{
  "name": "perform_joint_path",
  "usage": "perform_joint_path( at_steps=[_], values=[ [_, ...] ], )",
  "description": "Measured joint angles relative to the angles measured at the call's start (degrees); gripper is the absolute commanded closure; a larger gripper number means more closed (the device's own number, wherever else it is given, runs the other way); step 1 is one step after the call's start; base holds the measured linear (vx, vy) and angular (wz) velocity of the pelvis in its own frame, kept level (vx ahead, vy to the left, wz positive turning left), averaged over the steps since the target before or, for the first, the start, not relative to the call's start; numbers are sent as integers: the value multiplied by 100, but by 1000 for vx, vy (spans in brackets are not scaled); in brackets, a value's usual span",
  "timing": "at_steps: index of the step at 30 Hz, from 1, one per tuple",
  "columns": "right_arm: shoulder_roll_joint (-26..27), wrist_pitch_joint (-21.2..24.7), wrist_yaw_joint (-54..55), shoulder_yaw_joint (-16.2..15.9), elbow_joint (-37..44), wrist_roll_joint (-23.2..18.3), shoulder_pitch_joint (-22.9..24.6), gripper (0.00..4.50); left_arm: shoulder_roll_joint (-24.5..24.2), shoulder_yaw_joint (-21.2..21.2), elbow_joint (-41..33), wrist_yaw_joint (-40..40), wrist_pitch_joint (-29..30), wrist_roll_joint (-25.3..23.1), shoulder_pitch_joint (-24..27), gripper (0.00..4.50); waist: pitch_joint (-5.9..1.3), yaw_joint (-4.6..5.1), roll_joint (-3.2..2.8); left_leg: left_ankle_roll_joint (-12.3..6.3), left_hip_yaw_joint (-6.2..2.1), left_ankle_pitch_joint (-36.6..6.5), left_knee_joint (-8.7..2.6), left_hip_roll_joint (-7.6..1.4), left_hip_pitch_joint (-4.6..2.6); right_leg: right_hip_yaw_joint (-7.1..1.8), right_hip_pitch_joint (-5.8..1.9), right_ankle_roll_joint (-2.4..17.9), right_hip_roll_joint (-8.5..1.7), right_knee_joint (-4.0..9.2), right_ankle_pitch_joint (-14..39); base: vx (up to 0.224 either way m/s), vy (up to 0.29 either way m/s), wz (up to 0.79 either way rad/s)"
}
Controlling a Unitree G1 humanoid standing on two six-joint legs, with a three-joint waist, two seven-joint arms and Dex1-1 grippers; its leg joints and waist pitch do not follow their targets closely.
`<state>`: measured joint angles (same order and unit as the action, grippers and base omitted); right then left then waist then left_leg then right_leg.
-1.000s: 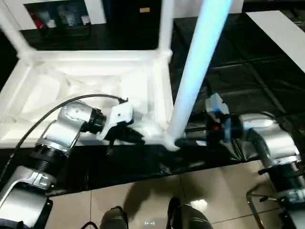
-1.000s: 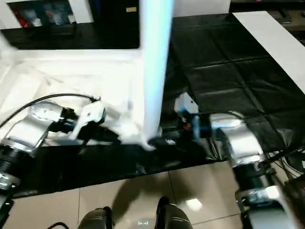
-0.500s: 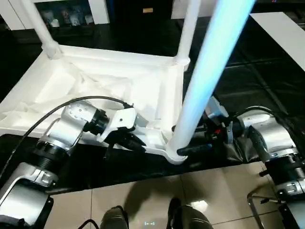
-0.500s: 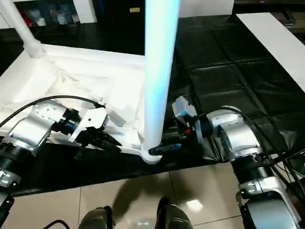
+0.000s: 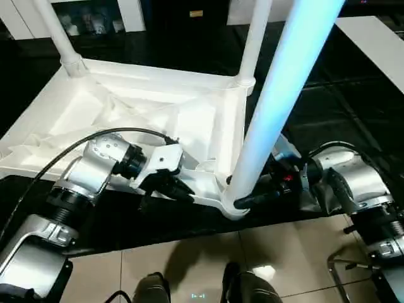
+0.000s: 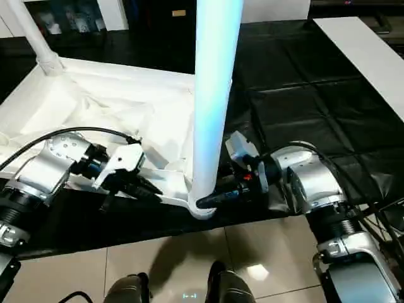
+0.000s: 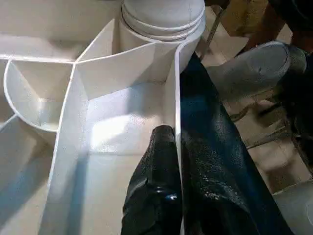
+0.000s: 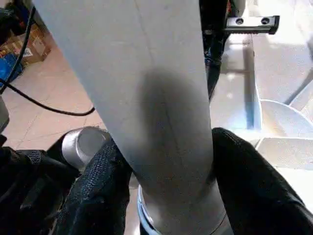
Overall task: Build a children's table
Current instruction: Rotate leg to tighten
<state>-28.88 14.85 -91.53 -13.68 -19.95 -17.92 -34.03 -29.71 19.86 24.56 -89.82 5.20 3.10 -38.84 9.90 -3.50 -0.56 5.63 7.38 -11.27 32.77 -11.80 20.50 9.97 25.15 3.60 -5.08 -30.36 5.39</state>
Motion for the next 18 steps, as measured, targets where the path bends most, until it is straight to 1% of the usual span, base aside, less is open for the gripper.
perform_joint_path(
  at_steps=[4,5,8,9,11,12,13,14,16,17,18],
  values=[
    [27,489,227,267,439,-173,258,238,87,-144,-81,45,275,169,51,450,-1,-21,-3,0,0,0,0,1,0,0,0,-1,-1,0,0,0,0,0],
    [24,690,398,337,616,-251,372,238,108,-218,-157,105,398,181,95,450,-1,-23,-3,0,0,0,0,1,-2,0,-2,-1,-2,1,1,0,0,0],
    [88,937,848,505,836,-318,507,238,134,-313,-264,319,640,174,131,450,-3,19,-6,2,7,1,0,1,-22,-4,-12,0,-1,-2,0,0,0,0],
    [202,960,1204,563,883,-251,536,238,151,-392,-317,551,837,158,183,450,-3,46,-6,7,8,3,-2,0,-40,-4,-26,0,1,-4,0,0,0,0],
    [421,1005,1795,666,942,-55,545,238,235,-493,-313,918,1112,95,191,450,-3,148,-6,41,12,2,-6,1,-43,-3,-23,0,3,-5,0,0,0,0],
    [499,1068,2110,719,989,52,544,238,324,-532,-312,1109,1252,53,191,450,-3,211,-6,54,16,-3,-6,6,-43,2,-23,-1,3,2,-1,0,0,0],
    [575,1161,2332,775,1034,142,539,239,388,-554,-313,1247,1369,47,190,450,-3,255,-5,54,18,-3,-6,7,-43,6,-25,-1,7,8,-1,0,0,0],
    [749,1323,2692,888,1082,261,520,239,465,-611,-313,1447,1520,28,187,450,-3,331,-3,54,18,-2,-6,3,-42,8,-27,-2,15,20,-1,0,0,0],
    [1017,1538,3264,1047,1120,381,468,239,581,-683,-311,1736,1722,-41,154,450,-4,431,-4,54,17,-2,-7,1,-42,12,-27,-2,18,30,-2,0,0,0],
    [1278,1727,3832,1177,1150,509,403,238,710,-775,-283,2040,1907,-93,100,450,-4,495,-4,55,17,-2,-6,0,-43,14,-28,-3,22,33,-2,0,0,0],
    [1428,1837,4222,1254,1155,590,338,238,810,-833,-261,2254,2022,-134,49,450,-4,523,-4,55,17,-2,-6,-1,-41,17,-24,-3,23,39,-2,0,0,0]
  ],
)
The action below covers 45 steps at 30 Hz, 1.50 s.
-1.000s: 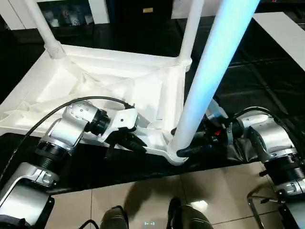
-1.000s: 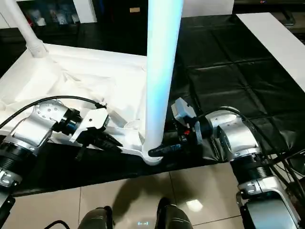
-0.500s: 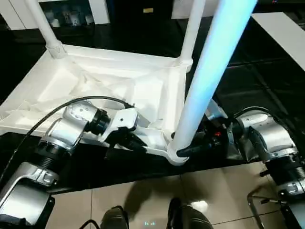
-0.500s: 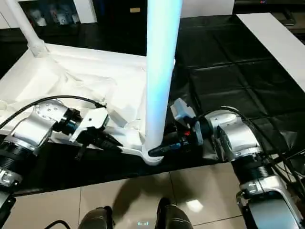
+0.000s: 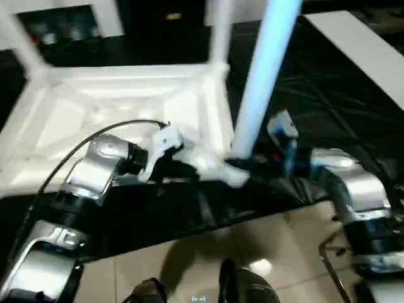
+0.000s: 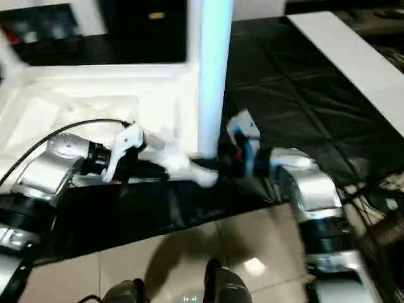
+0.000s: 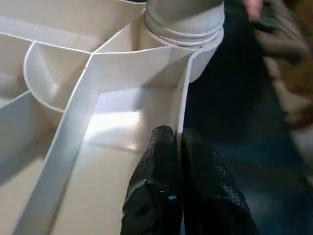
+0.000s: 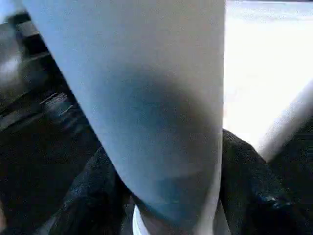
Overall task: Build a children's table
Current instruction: Rotate leg to tighten
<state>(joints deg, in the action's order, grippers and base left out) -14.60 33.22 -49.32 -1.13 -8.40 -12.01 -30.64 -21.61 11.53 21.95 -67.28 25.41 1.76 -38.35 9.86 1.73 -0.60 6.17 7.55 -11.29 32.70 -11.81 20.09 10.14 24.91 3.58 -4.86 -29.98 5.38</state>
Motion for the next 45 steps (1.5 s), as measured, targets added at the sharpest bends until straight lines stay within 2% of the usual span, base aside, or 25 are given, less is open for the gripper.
perform_joint_path(
  at_steps=[3,6,7,8,11,18,20,24,31,34,36,39,42,44,45],
  values=[
    [641,232,1401,246,-39,328,-174,238,402,-167,82,774,415,-106,-118,450,0,112,0,4,-1,-3,-3,-1,4,6,2,0,1,6,0,0,0,0],
    [923,233,2094,297,-86,551,-288,238,599,-227,81,1103,619,-113,-172,450,-1,136,-2,-2,-4,-1,-16,-1,4,6,1,-1,1,4,0,0,0,0],
    [963,230,2185,297,-85,610,-302,238,632,-247,73,1144,648,-112,-173,450,-1,128,-2,-6,-7,2,-23,0,4,6,0,-1,1,4,0,0,0,0],
    [1021,215,2272,298,-83,655,-307,185,638,-261,61,1173,674,-113,-174,450,-2,119,-3,-10,-7,4,-30,-1,3,6,0,-1,2,5,0,0,0,0],
    [1202,138,2349,388,-64,706,-286,167,637,-270,2,1201,717,-151,-174,450,-2,116,-4,-9,-8,2,-40,-3,4,3,5,-2,4,5,3,0,0,0],
    [1210,-63,2268,359,121,671,-59,122,570,-141,-111,1175,653,-163,-141,450,-2,87,-4,-9,-6,2,-41,-4,10,-2,14,-1,3,3,4,0,0,0],
    [1174,-148,2185,339,128,663,-19,90,526,-117,-151,1132,568,-162,-103,450,-2,86,-4,-9,-3,1,-42,-4,12,-5,19,0,4,0,5,0,0,0],
    [423,-508,755,71,197,269,253,59,70,39,-220,463,-63,-138,84,450,-1,61,-5,-15,-2,-1,-48,-7,14,-5,22,1,6,-1,9,0,0,0],
    [-439,-614,-1115,-231,199,-194,349,5,-571,305,-213,-579,-1005,-131,213,450,2,-135,-4,-14,-2,1,-33,-12,9,-9,20,6,7,-16,6,0,0,0],
    [-771,-661,-1823,-423,102,-314,324,5,-741,423,-214,-1020,-1199,-7,242,450,2,-243,-4,-14,0,1,-34,-15,11,-12,21,6,-6,-14,6,0,0,0],
    [-1083,-907,-2356,-534,-116,-333,228,5,-879,484,-214,-1357,-1332,85,273,450,3,-308,-3,-16,7,-1,-32,-11,12,-15,23,5,-14,-15,7,0,0,0],
    [-1235,-1268,-2830,-573,-369,-335,43,5,-1007,531,-214,-1701,-1469,88,290,450,4,-388,4,-17,16,-1,-31,-11,8,-20,24,5,-16,-28,9,0,0,0],
    [-1251,-1478,-3147,-638,-489,-338,-43,5,-1020,588,-213,-1849,-1556,88,290,450,4,-430,4,-17,17,-1,-26,-10,7,-22,24,5,-19,-35,10,0,0,0],
    [-1320,-1558,-3414,-704,-636,-340,-106,40,-1052,651,-213,-1979,-1635,91,287,450,4,-449,4,-17,17,-1,-22,-8,7,-22,23,5,-22,-38,10,0,0,0],
    [-1333,-1597,-3522,-733,-679,-341,-115,40,-1075,669,-213,-2024,-1682,92,287,450,6,-457,11,-17,18,-1,-20,-8,6,-23,23,5,-22,-40,10,0,0,0]
  ],
)
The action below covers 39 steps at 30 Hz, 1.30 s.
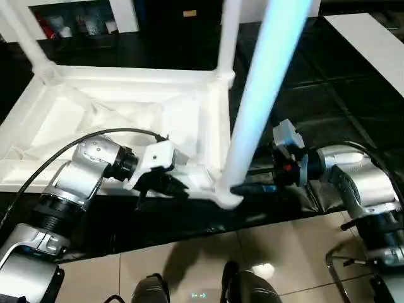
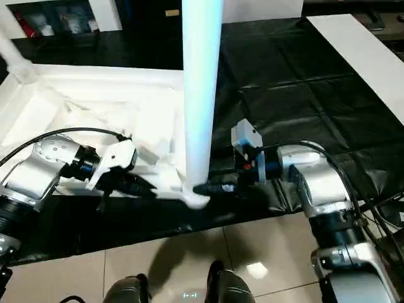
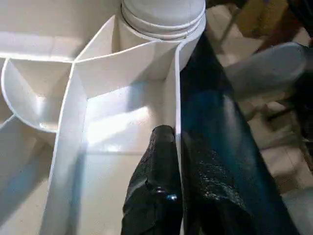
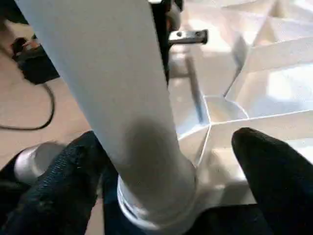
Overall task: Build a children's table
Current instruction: Rotate leg to tighten
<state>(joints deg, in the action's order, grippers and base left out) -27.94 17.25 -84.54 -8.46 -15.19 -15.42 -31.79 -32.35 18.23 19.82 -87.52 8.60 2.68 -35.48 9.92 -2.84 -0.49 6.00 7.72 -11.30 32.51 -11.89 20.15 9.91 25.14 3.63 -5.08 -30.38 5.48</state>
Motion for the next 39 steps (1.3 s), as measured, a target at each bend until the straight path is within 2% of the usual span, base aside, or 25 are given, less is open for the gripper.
perform_joint_path(
  at_steps=[2,3,6,9,12,14,19,20,28,35,37,39],
  values=[
    [2,-35,-151,-69,-111,-3,-42,50,-30,20,23,-70,-66,-1,-14,450,1,-3,5,0,0,0,3,-1,-2,0,0,0,0,-3,0,0,0,0],
    [4,-41,-187,-86,-125,-4,-48,76,-32,29,25,-86,-83,-1,-15,450,1,-7,4,0,0,0,3,0,-1,0,0,0,0,-4,0,0,0,0],
    [24,-50,-357,-162,-173,-34,-123,88,-17,79,112,-120,-158,-1,-76,450,1,-19,5,0,0,0,6,0,-1,0,0,0,0,-5,0,0,0,0],
    [28,-109,-510,-258,-203,-99,-202,126,-1,93,166,-159,-199,-1,-117,450,1,-29,5,0,0,0,6,-1,0,-1,0,0,0,-6,0,0,0,0],
    [29,-159,-597,-299,-310,-121,-221,130,14,93,177,-163,-234,-1,-119,450,1,-43,5,0,0,0,6,-1,3,0,2,-1,0,-5,1,0,0,0],
    [28,-178,-682,-334,-363,-159,-229,162,16,92,187,-171,-257,-1,-123,450,1,-45,5,0,0,0,6,-1,4,0,3,-1,0,-4,1,0,0,0],
    [-35,-258,-714,-501,-426,-290,-282,189,19,98,278,-220,-316,-1,-154,450,1,-48,5,0,0,0,6,-1,2,1,1,-1,0,-5,1,0,0,0],
    [-36,-266,-713,-526,-428,-296,-284,212,19,99,297,-232,-342,-2,-154,450,1,-48,5,1,0,0,6,-1,2,1,1,-1,0,-5,1,0,0,0],
    [-49,-264,-707,-570,-472,-308,-324,246,49,91,299,-224,-296,0,-156,450,1,-56,4,1,0,0,6,0,2,0,0,-1,-2,-5,1,0,0,0],
    [-69,329,-398,-206,78,-503,109,250,245,-11,76,1,400,142,-102,450,1,-109,3,0,3,0,6,7,3,0,0,-5,-12,-4,3,0,0,0],
    [-17,534,-61,-21,231,-573,251,250,300,-101,28,166,614,143,-92,450,1,-88,3,1,6,0,6,5,-7,-1,-7,-5,-10,-5,3,0,0,0],
    [193,737,570,243,377,-618,380,250,366,-267,23,458,839,138,-83,450,1,-13,2,4,9,2,6,5,-11,-1,-6,-4,-8,-8,0,0,0,0]
  ],
)
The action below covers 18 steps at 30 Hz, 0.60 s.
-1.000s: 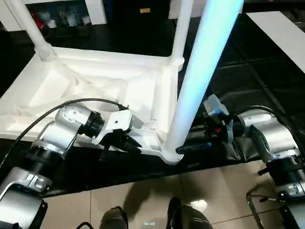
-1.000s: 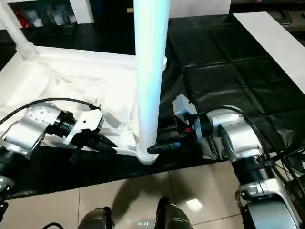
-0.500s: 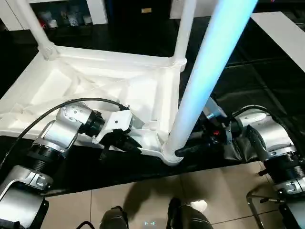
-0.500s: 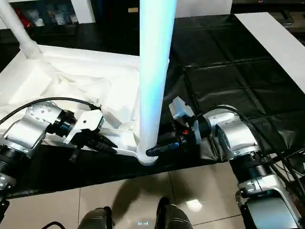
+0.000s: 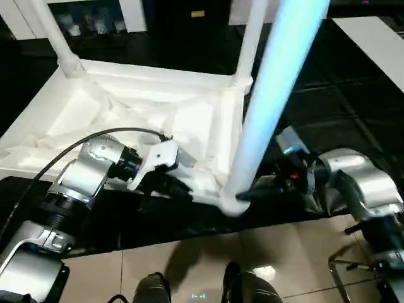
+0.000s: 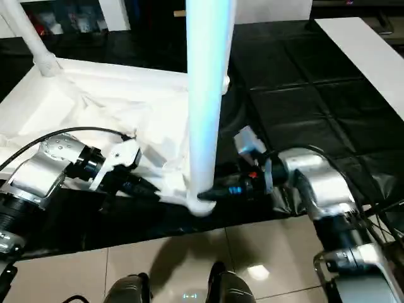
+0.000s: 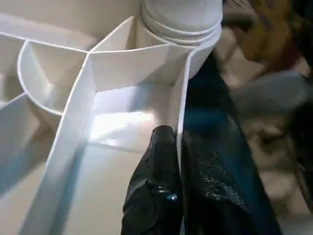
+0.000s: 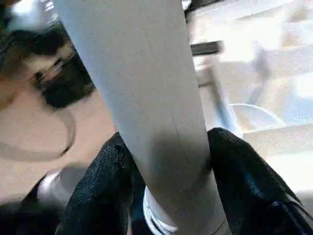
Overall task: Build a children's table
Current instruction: Rotate leg to tighten
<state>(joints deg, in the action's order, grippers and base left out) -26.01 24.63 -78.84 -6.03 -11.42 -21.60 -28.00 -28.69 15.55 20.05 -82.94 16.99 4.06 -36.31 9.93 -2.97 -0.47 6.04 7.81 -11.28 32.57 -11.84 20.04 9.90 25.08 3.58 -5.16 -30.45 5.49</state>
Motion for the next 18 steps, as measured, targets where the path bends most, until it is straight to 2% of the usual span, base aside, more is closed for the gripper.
perform_joint_path(
  at_steps=[2,3,6,8,12,14,18],
  values=[
    [250,105,613,212,112,41,72,250,66,-104,0,275,170,-18,-1,450,0,131,-3,2,6,1,-1,2,-6,-1,0,0,6,2,-3,0,0,0],
    [479,177,1111,371,224,183,124,250,166,-199,1,550,295,-95,-2,450,-1,214,-4,4,10,0,2,3,-10,1,-1,0,13,2,-3,0,0,0],
    [923,357,2188,573,359,488,130,250,421,-321,58,1130,569,-232,-47,450,-1,432,-4,5,10,-1,-2,-1,-9,5,0,-1,23,13,-3,0,0,0],
    [1312,400,3010,701,368,740,78,250,650,-396,215,1583,742,-338,-173,450,-2,505,-6,4,7,-1,-10,-3,-8,8,1,-1,30,23,-4,0,0,0],
    [1925,509,4295,832,259,1107,-216,250,999,-594,400,2275,961,-396,-332,450,-4,579,-11,4,2,-1,-24,-3,-4,14,-1,-1,32,41,-4,0,0,0],
    [2272,510,5021,892,78,1316,-443,250,1181,-685,570,2684,1075,-417,-477,450,-3,591,-11,4,2,-1,-24,-2,-1,12,-2,-1,30,44,-4,0,0,0],
    [2533,505,5549,970,12,1477,-554,250,1363,-789,595,2961,1183,-429,-513,450,-3,580,-11,0,4,-7,-30,0,3,12,-3,-3,25,52,-2,0,0,0]
  ],
)
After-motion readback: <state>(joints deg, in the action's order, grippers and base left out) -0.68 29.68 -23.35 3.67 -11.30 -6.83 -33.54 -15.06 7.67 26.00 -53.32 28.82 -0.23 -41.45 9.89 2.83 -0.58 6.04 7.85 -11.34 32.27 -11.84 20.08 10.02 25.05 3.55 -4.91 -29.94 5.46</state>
